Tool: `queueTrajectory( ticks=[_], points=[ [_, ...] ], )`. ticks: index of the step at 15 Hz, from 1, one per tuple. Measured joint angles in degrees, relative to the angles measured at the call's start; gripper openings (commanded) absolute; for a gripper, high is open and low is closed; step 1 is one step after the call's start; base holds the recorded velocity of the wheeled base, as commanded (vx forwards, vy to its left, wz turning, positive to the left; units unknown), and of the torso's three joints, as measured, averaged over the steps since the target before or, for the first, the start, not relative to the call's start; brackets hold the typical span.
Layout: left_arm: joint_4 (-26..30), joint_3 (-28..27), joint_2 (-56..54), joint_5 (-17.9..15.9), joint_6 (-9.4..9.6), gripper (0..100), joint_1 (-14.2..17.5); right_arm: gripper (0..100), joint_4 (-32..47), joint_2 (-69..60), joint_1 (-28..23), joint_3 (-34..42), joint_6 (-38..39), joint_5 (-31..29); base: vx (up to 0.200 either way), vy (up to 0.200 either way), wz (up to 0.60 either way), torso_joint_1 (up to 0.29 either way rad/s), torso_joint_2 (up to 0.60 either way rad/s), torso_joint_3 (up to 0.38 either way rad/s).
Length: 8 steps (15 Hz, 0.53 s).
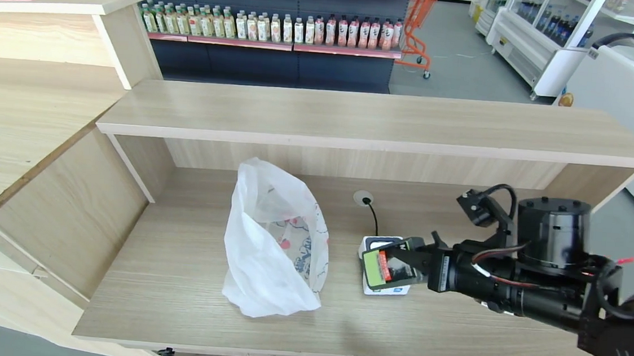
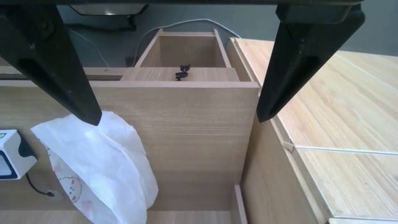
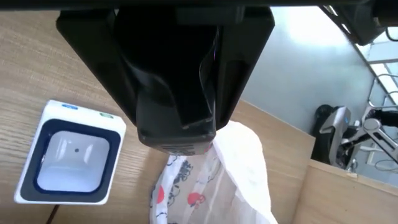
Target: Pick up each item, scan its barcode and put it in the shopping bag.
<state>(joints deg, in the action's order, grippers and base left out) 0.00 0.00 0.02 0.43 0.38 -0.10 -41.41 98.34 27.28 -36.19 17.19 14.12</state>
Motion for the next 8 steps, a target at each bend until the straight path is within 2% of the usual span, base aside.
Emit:
queueTrajectory(
  ticks=[8],
  points=[
    [0.0, 0.0, 0.0, 0.0, -0.02, 100, 0.0, 0, 0.3, 18.1, 4.5, -15.7, -5.9, -2.6, 0.0, 0.0, 0.0, 0.0, 0.0, 0.0]
  ],
)
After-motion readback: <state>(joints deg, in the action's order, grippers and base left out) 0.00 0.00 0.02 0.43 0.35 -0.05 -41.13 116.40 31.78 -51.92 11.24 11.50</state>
